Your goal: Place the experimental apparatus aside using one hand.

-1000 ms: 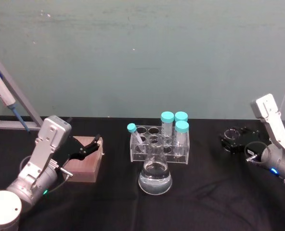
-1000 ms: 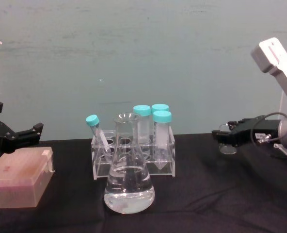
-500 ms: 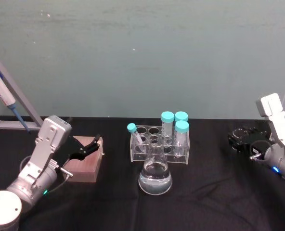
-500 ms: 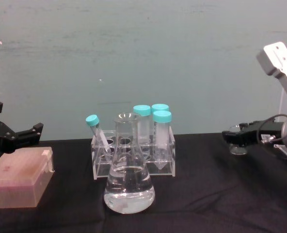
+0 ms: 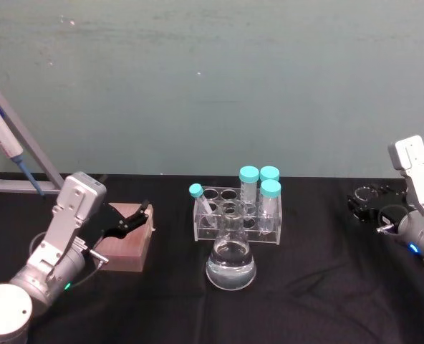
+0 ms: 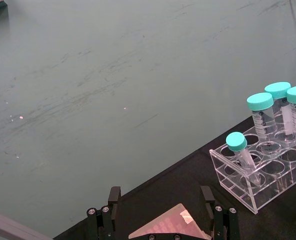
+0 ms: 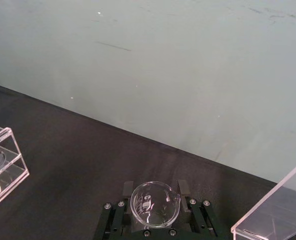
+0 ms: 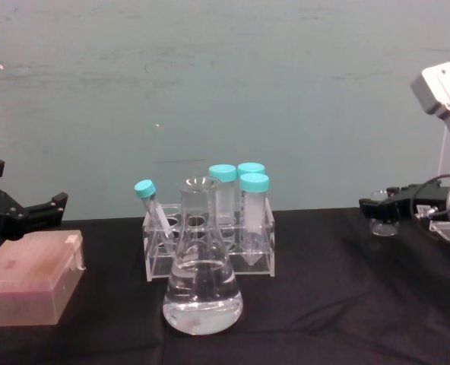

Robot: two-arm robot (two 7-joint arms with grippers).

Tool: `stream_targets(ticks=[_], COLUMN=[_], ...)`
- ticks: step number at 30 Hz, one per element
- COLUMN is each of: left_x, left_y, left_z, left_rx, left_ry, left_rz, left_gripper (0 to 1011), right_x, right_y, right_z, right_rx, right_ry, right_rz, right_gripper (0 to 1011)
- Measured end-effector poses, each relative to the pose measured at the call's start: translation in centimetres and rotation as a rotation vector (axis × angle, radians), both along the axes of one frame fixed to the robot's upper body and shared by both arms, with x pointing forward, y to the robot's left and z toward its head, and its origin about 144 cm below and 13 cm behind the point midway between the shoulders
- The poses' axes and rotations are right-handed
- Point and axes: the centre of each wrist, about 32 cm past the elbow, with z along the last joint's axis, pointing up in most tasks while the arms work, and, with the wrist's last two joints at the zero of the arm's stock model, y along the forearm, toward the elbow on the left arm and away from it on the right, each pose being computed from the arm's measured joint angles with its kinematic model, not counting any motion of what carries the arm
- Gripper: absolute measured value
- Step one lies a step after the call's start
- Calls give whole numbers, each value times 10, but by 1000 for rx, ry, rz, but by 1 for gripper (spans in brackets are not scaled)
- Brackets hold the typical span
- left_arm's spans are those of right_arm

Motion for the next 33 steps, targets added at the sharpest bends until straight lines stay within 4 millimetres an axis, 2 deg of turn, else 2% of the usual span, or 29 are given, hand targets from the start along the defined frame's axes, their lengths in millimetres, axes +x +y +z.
stream_targets(ticks=[33], left_x=[0], left_y=[0], left_z=[0], left_rx=[0], left_ry=[0], left_rz=[0], left_gripper=[1000], right_x=[10], right_y=[3], right_z=[0], right_rx=[-6], right_ry=[-1], right_rz=[-65], right_gripper=[534])
